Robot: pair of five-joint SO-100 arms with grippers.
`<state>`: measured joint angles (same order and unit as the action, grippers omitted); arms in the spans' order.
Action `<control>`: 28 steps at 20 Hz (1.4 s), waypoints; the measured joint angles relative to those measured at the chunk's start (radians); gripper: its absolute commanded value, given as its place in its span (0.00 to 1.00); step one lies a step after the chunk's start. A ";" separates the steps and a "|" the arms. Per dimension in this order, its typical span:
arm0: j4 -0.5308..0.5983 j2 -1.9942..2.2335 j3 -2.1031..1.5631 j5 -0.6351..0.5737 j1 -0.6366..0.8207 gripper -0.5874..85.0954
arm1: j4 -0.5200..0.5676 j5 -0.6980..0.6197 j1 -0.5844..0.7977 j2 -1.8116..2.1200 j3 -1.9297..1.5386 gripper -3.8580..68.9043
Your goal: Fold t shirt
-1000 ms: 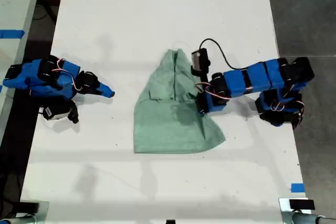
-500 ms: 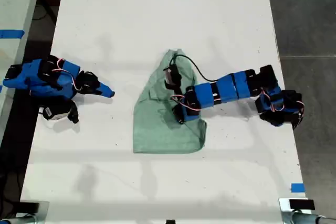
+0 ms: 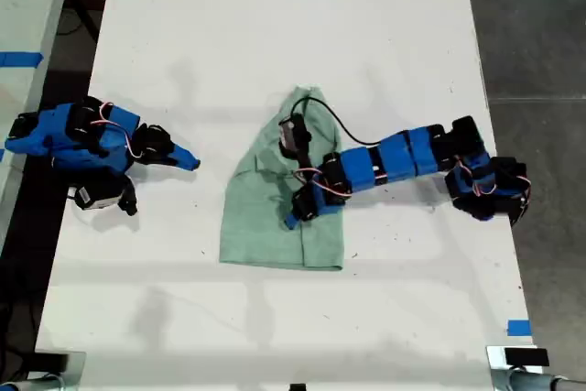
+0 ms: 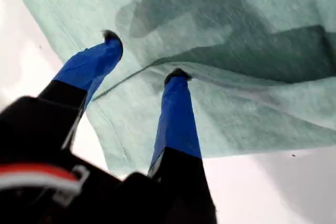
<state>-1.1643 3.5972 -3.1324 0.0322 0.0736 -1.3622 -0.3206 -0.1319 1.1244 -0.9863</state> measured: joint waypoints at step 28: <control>0.000 0.002 0.000 0.000 0.000 0.00 | -0.184 -0.156 0.137 2.370 -1.787 0.08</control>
<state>-1.1643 3.5987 -3.1324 0.0322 0.0736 -1.5463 -0.4771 0.0046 3.4944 -2.7734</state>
